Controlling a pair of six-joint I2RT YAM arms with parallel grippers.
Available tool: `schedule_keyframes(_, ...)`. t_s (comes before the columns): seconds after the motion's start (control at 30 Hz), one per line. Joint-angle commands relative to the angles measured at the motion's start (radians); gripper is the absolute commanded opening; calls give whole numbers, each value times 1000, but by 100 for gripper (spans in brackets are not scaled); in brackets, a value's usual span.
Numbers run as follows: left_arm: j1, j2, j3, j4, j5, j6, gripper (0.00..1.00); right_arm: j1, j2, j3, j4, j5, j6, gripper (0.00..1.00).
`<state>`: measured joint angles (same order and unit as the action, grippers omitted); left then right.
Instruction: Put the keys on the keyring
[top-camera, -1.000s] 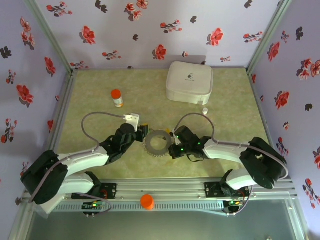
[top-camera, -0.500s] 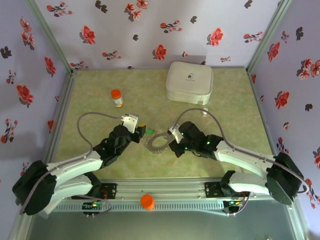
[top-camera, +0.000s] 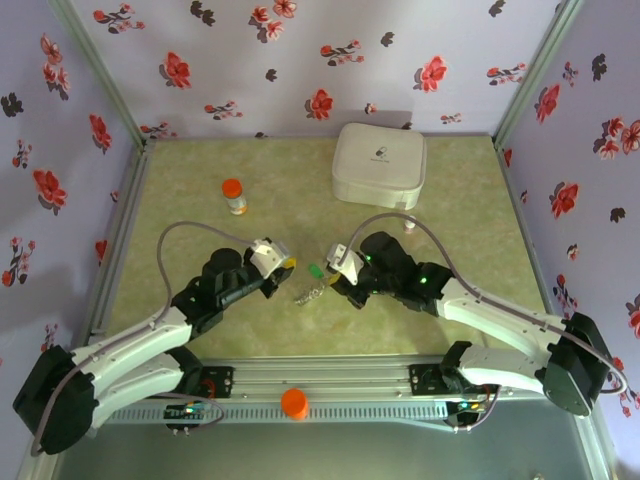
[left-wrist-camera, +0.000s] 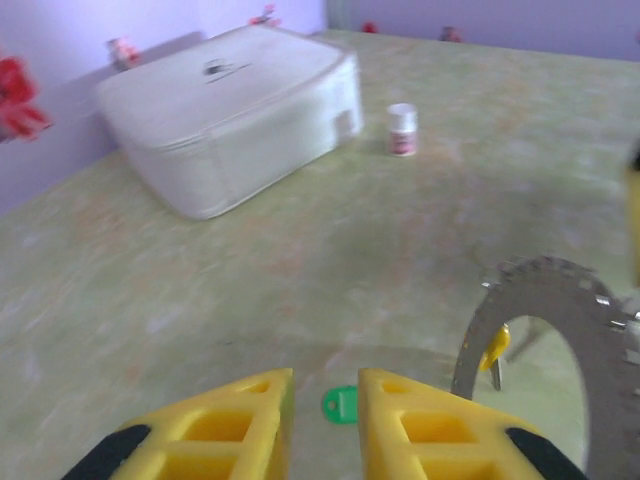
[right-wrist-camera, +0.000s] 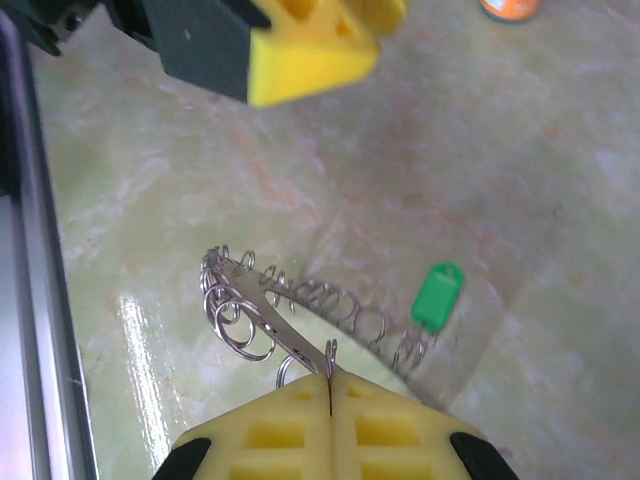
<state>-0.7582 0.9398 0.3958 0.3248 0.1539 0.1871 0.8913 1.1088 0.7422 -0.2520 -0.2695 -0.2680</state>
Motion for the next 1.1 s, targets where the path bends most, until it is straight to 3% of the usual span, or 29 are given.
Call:
schedule_keyframes(0.0, 7, -16, 35, -20, 182, 151, 23, 7, -17, 45, 27, -86, -116, 0)
schedule_keyframes(0.2, 3, 19, 47, 19, 353, 178, 22, 11, -20, 63, -4, -125, -195, 0)
schedule_keyframes(0.47, -10, 81, 54, 40, 490, 182, 20, 21, -23, 62, 15, -129, -206, 0)
schedule_keyframes(0.83, -19, 147, 57, 79, 518, 169, 23, 43, -17, 57, 48, -129, -205, 0)
schedule_keyframes(1.07, -23, 172, 63, 95, 518, 161, 15, 58, 1, 54, 70, -123, -201, 0)
